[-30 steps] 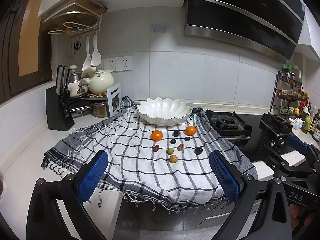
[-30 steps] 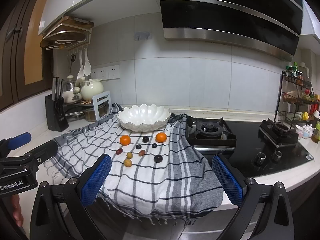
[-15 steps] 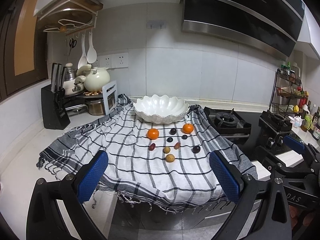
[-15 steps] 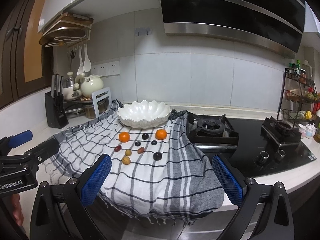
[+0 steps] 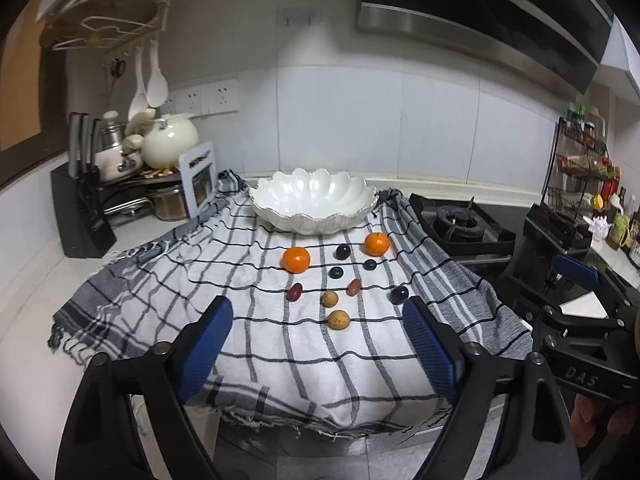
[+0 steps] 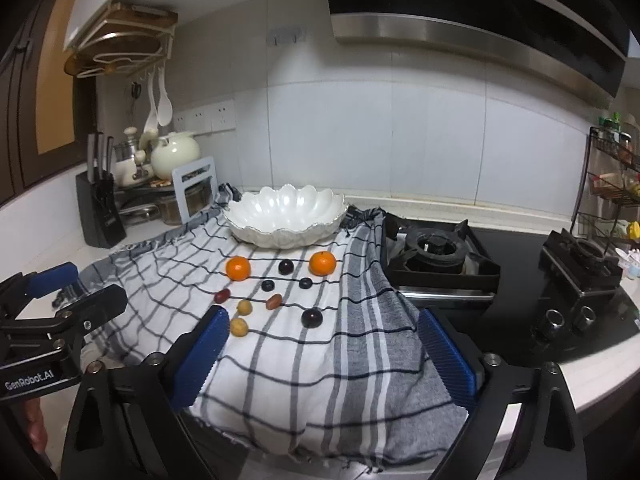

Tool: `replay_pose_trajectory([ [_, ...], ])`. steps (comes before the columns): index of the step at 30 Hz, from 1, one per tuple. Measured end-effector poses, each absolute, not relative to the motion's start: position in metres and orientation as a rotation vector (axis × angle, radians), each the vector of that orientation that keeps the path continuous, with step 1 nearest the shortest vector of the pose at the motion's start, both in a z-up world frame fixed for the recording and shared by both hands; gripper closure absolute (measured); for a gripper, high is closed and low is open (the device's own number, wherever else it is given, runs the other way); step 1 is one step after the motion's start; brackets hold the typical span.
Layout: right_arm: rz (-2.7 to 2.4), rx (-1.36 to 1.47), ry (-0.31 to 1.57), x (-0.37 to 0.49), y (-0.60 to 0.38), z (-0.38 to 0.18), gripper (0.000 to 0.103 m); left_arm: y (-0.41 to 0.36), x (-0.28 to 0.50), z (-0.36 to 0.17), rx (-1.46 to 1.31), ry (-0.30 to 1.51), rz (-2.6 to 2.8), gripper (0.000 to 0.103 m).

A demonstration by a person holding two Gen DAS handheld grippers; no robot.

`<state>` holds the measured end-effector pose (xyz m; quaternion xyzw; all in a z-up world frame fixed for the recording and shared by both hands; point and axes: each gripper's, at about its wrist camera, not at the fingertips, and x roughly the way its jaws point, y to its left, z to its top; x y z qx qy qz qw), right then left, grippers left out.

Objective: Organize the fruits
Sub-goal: 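Move the left tool to the brown potato-like fruit while the right tool approaches a dark plum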

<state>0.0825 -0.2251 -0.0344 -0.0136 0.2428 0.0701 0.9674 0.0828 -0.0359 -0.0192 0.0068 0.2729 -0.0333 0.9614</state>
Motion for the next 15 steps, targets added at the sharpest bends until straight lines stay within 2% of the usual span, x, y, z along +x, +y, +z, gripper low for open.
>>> replay_pose_trajectory([
  [10, 0.184, -0.036, 0.593, 0.144, -0.211, -0.068, 0.030, -0.034, 0.139, -0.052, 0.025, 0.653, -0.130, 0.029],
  [15, 0.196, -0.038, 0.633, 0.167, -0.207, -0.084, 0.037, -0.038, 0.161, -0.071, 0.041, 0.702, -0.164, 0.035],
])
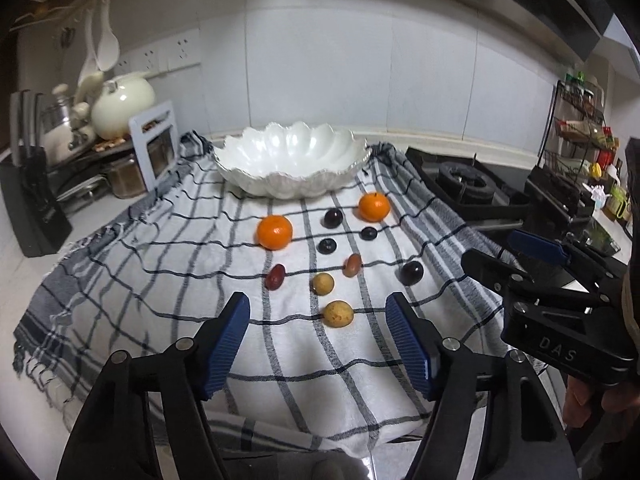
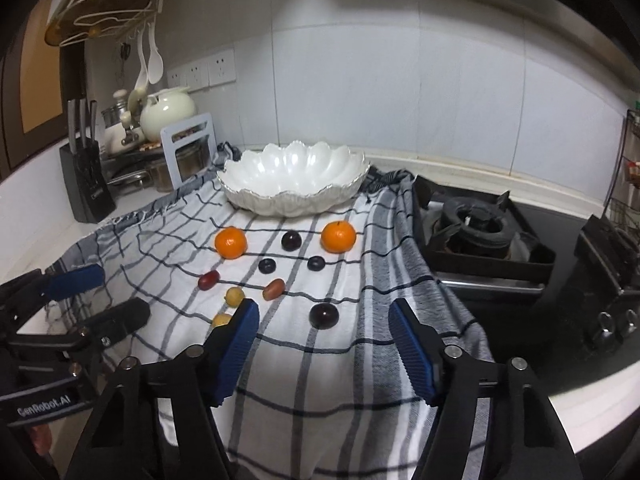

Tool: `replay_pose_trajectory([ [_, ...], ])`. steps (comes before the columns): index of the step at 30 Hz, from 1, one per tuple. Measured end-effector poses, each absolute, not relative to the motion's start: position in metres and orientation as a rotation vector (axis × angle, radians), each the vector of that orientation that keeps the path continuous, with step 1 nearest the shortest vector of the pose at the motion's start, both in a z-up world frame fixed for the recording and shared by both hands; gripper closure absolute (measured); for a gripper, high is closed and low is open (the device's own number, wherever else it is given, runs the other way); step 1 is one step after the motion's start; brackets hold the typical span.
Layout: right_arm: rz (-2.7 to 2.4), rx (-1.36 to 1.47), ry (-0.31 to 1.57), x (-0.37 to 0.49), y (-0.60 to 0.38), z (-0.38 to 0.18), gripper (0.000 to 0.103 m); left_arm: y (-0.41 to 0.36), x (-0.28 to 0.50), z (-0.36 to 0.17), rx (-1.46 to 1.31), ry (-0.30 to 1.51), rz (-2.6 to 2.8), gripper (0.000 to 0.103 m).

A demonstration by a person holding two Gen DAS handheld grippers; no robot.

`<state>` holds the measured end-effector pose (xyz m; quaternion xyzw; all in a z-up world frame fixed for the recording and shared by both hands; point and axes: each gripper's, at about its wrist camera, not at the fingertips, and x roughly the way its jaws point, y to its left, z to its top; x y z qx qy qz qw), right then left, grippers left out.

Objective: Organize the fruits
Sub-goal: 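Move the left tool to the brown potato-like fruit while the right tool approaches a dark plum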

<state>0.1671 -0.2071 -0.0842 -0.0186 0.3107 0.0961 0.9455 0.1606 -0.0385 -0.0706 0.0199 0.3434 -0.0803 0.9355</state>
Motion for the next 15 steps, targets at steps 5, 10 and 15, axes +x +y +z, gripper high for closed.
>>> replay_pose_trajectory([
  [5, 0.234, -0.041, 0.690, 0.194, -0.206, -0.101, 0.043, -0.043, 0.178, -0.086, 0.013, 0.753, -0.164, 0.040],
  [10, 0.297, -0.048, 0.745, 0.218, -0.209, -0.118, 0.049, -0.052, 0.191, -0.103, -0.015, 0.780, -0.137, 0.045],
  [15, 0.350, -0.070, 0.777, 0.235, -0.208, -0.133, 0.053, -0.059, 0.200, -0.120, -0.036, 0.806, -0.122, 0.051],
])
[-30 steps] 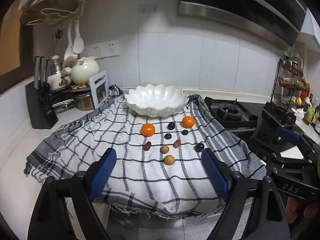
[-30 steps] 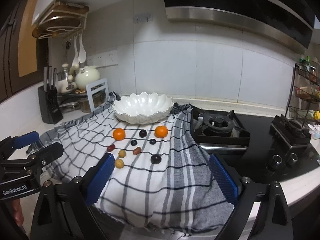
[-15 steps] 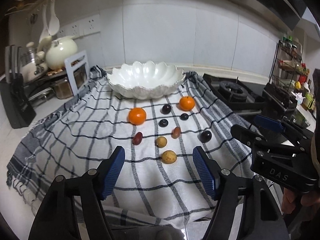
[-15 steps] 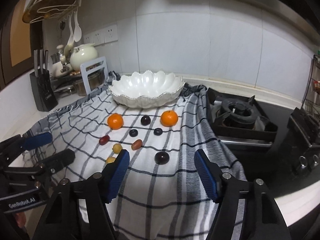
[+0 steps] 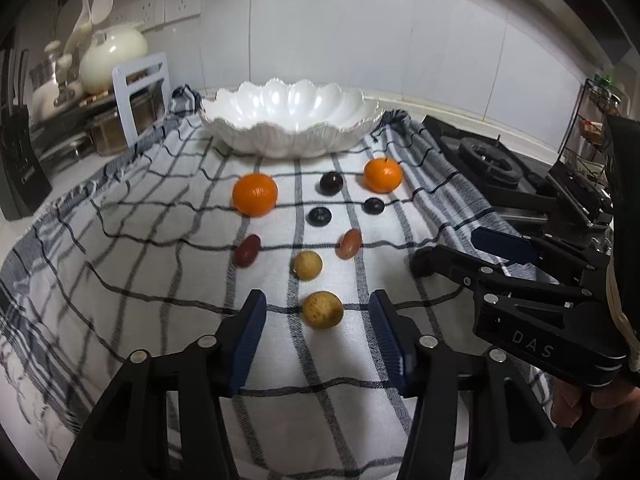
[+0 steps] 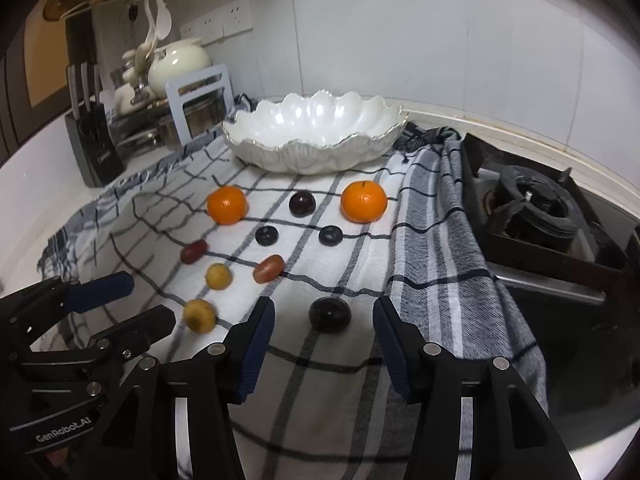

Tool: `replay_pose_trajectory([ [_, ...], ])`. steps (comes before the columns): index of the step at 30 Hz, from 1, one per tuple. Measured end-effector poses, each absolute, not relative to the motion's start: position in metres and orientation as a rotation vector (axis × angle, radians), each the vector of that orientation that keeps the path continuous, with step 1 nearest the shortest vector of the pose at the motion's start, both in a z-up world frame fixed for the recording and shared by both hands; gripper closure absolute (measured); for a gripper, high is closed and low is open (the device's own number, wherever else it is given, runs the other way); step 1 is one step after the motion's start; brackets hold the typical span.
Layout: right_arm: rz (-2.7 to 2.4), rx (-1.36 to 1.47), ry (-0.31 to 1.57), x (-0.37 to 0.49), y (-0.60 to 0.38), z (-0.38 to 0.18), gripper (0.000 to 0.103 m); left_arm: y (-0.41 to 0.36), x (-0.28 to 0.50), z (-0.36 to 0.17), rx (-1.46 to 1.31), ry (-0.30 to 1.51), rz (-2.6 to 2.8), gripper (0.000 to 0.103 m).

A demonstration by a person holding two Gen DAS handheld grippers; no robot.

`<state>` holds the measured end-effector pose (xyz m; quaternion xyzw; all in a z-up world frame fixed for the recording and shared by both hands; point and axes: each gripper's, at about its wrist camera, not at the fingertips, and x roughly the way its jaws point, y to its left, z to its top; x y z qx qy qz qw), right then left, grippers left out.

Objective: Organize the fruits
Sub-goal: 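Move the left tool to the brown potato-like fruit while the right tool approaches a dark plum, then close the left gripper on the brown fruit while the right gripper grasps the dark plum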

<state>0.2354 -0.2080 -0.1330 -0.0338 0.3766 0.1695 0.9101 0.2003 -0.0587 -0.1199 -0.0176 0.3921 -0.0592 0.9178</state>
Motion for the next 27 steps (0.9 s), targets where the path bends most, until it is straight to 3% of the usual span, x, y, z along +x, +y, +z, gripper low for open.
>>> replay_pose_trajectory([
  [22, 0.395, -0.095, 0.823, 0.262, -0.200, -0.164, 0.066, -0.064, 0.226, -0.150, -0.065, 0.872, -0.122, 0.074],
  [27, 0.384, -0.104, 0.821, 0.264, -0.200, -0.168, 0.072, -0.065, 0.226, -0.150, -0.064, 0.876, -0.118, 0.075],
])
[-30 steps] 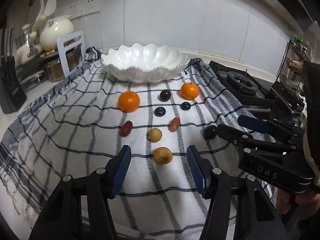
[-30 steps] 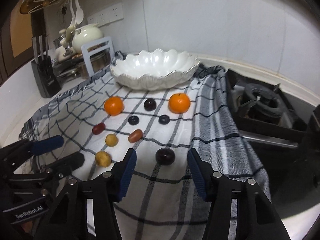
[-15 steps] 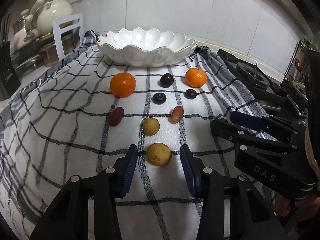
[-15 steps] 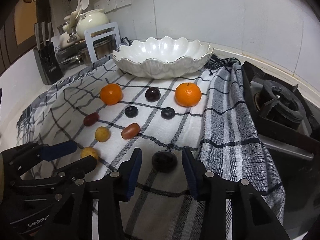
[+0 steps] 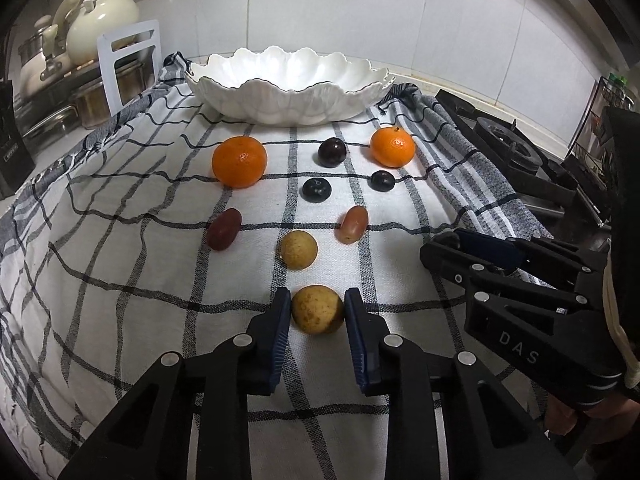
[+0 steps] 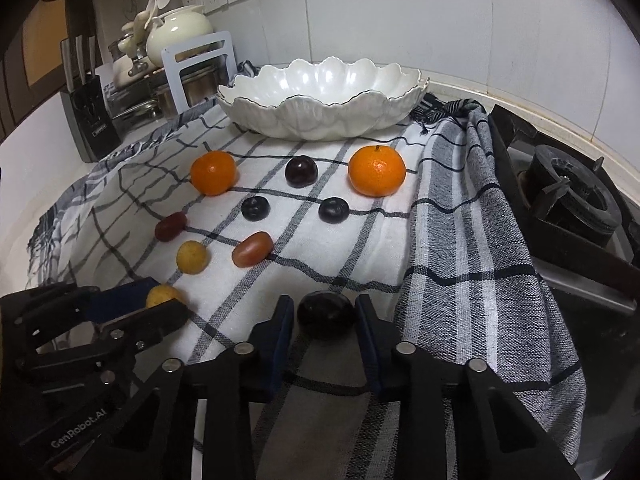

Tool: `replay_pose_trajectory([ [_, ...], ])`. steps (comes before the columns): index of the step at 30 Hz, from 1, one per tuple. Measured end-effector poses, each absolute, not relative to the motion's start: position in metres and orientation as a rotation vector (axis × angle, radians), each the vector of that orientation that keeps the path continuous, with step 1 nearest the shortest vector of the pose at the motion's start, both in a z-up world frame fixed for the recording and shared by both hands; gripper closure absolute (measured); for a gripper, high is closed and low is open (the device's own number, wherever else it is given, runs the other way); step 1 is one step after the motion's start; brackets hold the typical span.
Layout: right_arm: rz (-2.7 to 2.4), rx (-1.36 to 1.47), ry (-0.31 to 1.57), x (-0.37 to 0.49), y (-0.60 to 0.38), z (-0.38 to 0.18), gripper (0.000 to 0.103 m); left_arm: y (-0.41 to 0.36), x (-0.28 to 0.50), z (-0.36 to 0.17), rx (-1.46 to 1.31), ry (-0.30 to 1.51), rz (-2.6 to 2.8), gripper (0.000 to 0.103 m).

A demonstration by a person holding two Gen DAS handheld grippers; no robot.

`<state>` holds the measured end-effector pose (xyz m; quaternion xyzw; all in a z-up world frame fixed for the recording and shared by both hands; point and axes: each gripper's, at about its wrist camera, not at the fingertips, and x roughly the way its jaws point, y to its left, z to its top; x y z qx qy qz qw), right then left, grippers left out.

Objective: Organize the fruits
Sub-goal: 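Close the left gripper on the brown fruit while the right gripper grasps the dark plum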

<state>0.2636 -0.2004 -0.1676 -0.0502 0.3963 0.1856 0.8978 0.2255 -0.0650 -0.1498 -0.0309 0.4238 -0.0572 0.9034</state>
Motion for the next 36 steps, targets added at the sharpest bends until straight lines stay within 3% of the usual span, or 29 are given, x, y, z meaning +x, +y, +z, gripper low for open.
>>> replay_pose_trajectory([
  [36, 0.438, -0.061, 0.574, 0.256, -0.196, -0.067, 0.073, -0.046, 0.232, -0.041, -0.082, 0.616, -0.068, 0.076],
])
